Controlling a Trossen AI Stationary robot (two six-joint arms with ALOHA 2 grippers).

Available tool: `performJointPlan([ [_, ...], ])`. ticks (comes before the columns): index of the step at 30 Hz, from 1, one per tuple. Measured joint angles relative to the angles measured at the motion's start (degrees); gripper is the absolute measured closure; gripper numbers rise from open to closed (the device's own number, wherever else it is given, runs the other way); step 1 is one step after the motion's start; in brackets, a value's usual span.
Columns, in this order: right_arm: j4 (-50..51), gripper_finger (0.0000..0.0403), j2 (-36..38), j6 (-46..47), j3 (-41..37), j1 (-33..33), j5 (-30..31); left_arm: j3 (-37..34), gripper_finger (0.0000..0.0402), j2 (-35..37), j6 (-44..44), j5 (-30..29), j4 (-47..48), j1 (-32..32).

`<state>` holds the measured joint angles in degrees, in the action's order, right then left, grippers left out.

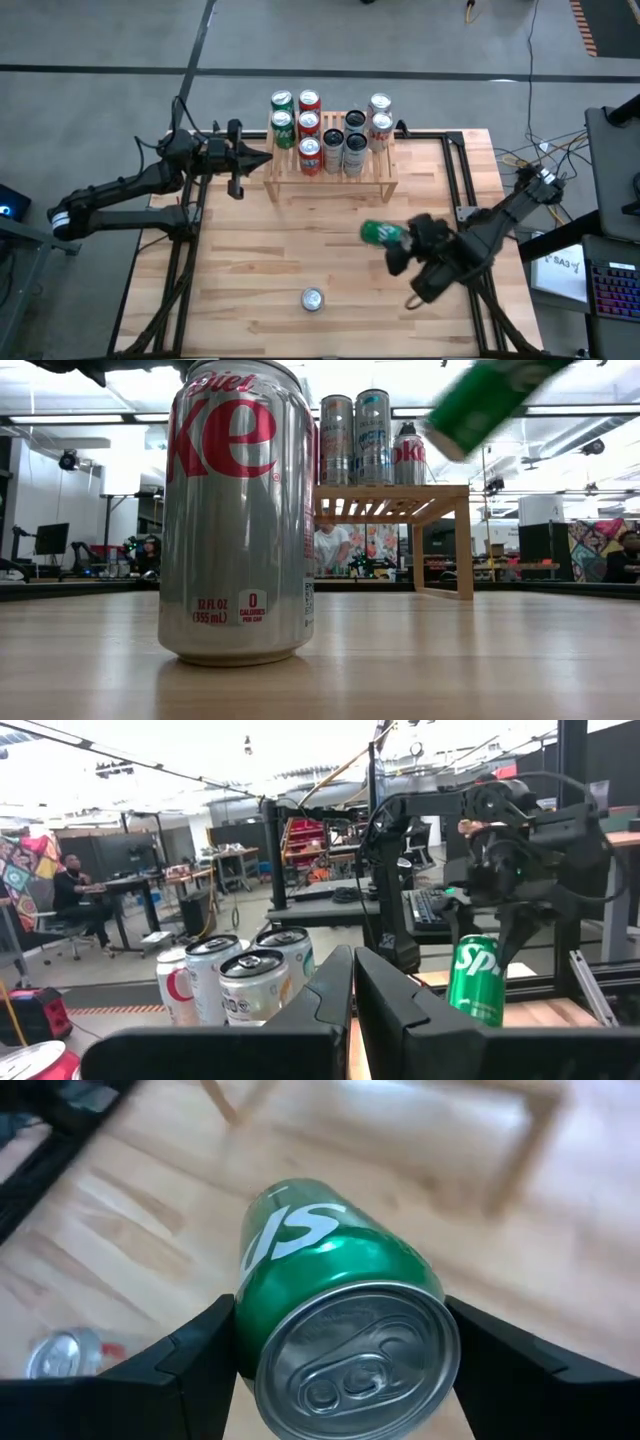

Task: Place canned beverage on shelf
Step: Put the green soda can aligned with other green soda can on the shelf

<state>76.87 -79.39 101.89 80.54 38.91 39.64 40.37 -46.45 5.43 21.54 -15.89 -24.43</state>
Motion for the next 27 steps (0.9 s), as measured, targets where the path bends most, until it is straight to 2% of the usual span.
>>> performJointPlan([
  [4,-7.17,0.0124,-1.57,-19.90,2.09,-5.94,3.36,0.01,0.0401,-0.76,-1.69,0.36,-0.04,0.01],
  [9,-19.55,0.0124,-2.61,-44.56,2.66,-12.95,3.02,0.01,0.0392,-2.14,-3.33,7.61,0.01,0.47],
  [12,-26.93,0.0124,-2.63,-57.04,2.66,-16.55,1.75,0.01,0.0368,-2.57,-5.00,9.10,0.64,1.56],
  [16,-35.40,0.0124,-2.63,-69.93,3.05,-20.47,-1.59,-0.02,0.0315,-2.61,-5.98,9.51,2.55,5.05],
  [21,-41.08,0.0124,-3.15,-80.08,3.19,-24.26,-4.12,-0.43,0.0223,-2.63,-6.26,8.95,3.28,10.83],
  [24,-42.16,0.0124,-4.22,-84.49,3.17,-25.68,-4.92,-0.44,0.0162,-2.61,-4.14,5.51,5.29,13.60],
  [27,-42.39,0.0124,-6.01,-86.78,3.17,-26.04,-5.05,-0.45,0.0108,-3.42,-2.15,-1.80,8.43,15.61],
])
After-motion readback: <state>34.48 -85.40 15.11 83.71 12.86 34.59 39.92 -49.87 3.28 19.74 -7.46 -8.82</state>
